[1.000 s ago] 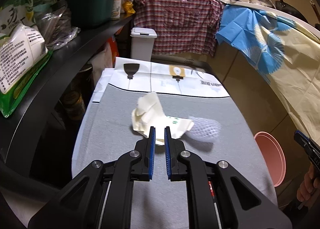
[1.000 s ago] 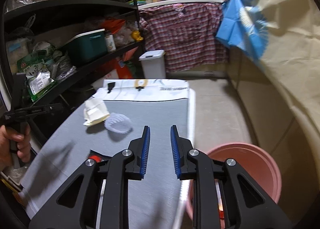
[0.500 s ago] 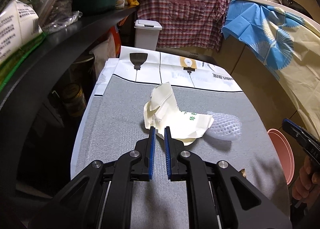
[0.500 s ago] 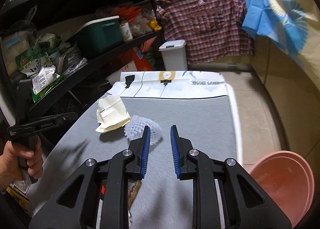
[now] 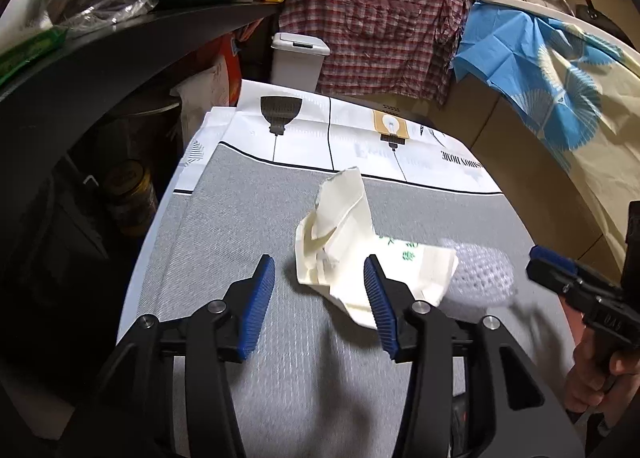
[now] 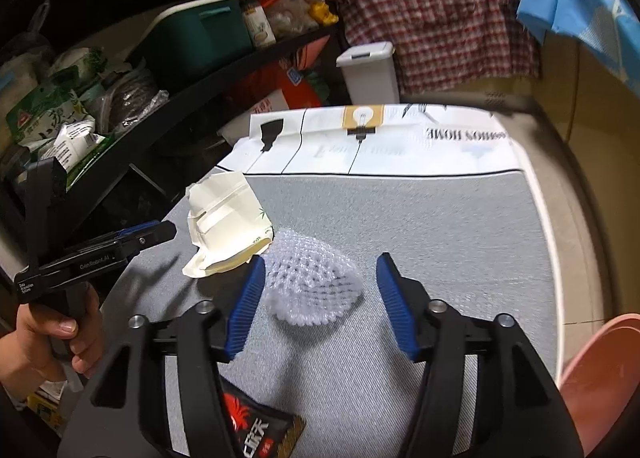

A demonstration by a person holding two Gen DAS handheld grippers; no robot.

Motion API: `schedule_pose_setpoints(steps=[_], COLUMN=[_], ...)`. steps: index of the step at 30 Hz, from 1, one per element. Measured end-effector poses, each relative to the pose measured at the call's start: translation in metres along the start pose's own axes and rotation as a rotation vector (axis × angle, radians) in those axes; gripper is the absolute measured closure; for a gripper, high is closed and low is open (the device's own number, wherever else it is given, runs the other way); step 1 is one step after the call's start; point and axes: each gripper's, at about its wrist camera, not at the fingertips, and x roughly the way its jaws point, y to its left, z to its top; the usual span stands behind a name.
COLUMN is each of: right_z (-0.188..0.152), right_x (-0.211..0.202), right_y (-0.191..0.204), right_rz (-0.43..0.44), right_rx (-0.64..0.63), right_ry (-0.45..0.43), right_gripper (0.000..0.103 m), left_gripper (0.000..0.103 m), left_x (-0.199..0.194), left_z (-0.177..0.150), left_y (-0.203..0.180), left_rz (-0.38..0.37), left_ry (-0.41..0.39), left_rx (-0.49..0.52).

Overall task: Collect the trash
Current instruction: 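Grasp the white paper with the left tool while the right tool grasps the white foam mesh net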

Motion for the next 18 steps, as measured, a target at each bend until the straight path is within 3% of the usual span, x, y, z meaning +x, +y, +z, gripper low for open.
schedule_pose_setpoints(steps=[14, 17, 18], right_z=[-0.002, -0.004, -0.004], right_x=[0.038, 0.040, 0.040], right_y=[-0.001, 0.001, 0.001], right_rz=[0.032, 0.026, 0.025], right_rx=[0.013, 0.001, -0.003], right_ry=[0.107, 0.116, 0.119], right_gripper=[0.044, 0.056, 0.062], left_gripper=[0.057, 0.059, 0.066], left_x=[0.040, 0.042, 0.042], left_z=[0.007, 0.005, 0.004], left_y=[0.001, -0.001, -0.003], left_rz=[0.010, 0.003, -0.001], left_ry=[0.049, 0.066, 0.069], left_rx=[-0.029, -0.016, -0.012])
